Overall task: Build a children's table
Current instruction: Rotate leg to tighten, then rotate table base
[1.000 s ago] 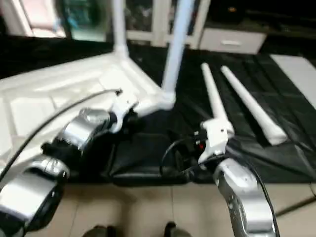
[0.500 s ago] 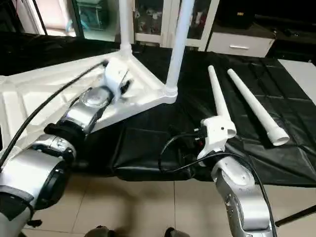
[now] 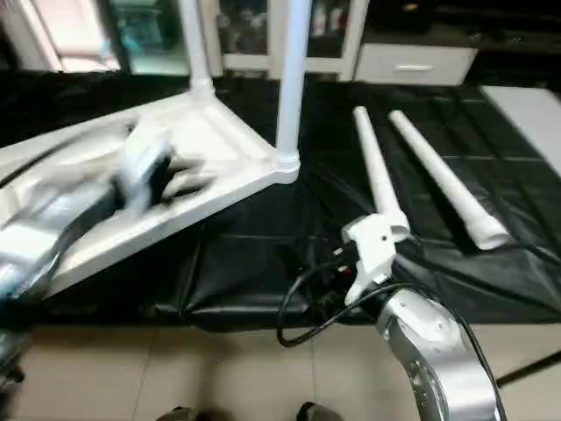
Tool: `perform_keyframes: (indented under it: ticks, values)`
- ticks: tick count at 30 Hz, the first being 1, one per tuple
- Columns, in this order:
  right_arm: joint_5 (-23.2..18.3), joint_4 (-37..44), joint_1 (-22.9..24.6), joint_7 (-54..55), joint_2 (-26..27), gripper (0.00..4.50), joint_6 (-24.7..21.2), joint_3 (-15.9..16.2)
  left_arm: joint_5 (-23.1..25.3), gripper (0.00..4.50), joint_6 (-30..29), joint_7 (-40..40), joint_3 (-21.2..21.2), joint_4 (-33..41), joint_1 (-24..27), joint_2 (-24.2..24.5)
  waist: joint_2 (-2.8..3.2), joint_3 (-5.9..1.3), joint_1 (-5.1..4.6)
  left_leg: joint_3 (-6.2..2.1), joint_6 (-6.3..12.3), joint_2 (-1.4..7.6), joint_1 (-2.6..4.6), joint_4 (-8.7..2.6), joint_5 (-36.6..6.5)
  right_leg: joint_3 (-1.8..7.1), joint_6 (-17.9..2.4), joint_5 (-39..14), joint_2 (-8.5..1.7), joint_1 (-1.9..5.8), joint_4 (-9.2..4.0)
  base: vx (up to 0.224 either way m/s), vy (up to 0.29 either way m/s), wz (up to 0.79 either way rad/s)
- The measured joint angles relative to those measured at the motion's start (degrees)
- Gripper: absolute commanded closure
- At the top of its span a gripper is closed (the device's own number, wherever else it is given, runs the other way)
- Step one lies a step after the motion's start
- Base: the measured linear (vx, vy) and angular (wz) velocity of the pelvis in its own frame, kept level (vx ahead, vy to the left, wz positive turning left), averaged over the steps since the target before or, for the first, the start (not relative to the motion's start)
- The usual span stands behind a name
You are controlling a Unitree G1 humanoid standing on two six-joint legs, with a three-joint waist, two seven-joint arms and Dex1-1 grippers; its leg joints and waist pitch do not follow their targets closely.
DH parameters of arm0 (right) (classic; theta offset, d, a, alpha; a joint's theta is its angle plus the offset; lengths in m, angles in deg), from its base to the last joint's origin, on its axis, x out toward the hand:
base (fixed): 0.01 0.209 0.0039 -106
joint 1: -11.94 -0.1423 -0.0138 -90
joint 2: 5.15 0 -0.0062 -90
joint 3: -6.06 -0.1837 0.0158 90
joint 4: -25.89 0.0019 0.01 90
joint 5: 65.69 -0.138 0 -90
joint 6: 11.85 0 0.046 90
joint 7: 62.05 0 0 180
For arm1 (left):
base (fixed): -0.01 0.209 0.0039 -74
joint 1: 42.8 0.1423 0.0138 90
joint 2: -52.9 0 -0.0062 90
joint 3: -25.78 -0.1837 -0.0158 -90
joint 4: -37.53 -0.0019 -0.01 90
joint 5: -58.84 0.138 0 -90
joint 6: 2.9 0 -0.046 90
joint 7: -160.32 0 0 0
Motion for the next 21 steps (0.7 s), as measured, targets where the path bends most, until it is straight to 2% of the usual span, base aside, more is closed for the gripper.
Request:
perform_keyframes:
  ticks: [2,4,8,12,18,21]
  values:
    - [-0.08,-0.04,0.02,0.01,-0.01,0.0,-0.02,-0.06,-2.49,2.61,-4.22,-1.37,0.75,5.14,4.44,2.81,0.0,0.0,0.61,0.36,-0.04,0.3,-0.13,-0.07,0.02,0.13,-0.01,0.01,0.06,-0.19,0.44,0.058,-0.045,0.17]
    - [-0.09,-0.07,-0.1,0.09,0.08,0.0,-0.02,0.02,-3.76,2.61,-6.97,-2.05,1.1,8.8,6.42,5.17,0.03,-0.01,1.31,0.54,-0.06,0.55,-0.21,-0.09,0.03,0.24,0.26,-0.2,0.19,-0.2,0.75,0.028,-0.023,0.1]
    - [-0.05,-0.09,0.01,0.63,0.47,0.0,-0.02,0.14,-2.98,2.61,-9.54,-3.71,1.38,11.92,8.89,11.18,0.08,-0.04,1.27,0.55,-0.2,0.67,-0.2,-0.07,0.04,0.43,0.51,-0.51,0.39,-0.22,0.98,0.0,0.0,0.0]
    - [-0.05,-0.09,0.16,0.69,0.56,0.0,-0.02,0.47,-0.34,2.61,-12.88,-2.05,2.06,12.19,8.77,11.95,0.09,-0.05,1.02,0.54,-0.23,0.6,-0.12,-0.04,0.05,1.42,0.55,-0.53,0.93,-0.2,1.01,0.0,0.0,0.0]
    - [-0.03,-0.08,0.97,1.19,0.54,0.0,-0.02,0.49,1.73,2.61,-18.77,2.92,1.82,11.61,7.17,13.24,0.09,-0.05,0.9,0.53,-0.23,0.47,-0.09,-0.04,0.05,1.61,0.83,-0.69,0.93,-0.17,1.01,0.0,0.0,0.0]
    - [-0.05,-0.07,0.98,1.18,0.52,0.0,-0.19,0.59,2.82,2.61,-19.12,3.31,1.41,9.82,6.84,12.6,0.09,-0.05,0.87,0.52,-0.23,0.42,-0.08,-0.03,0.05,1.67,0.83,-0.69,0.93,-0.14,1.0,0.0,0.0,0.0]
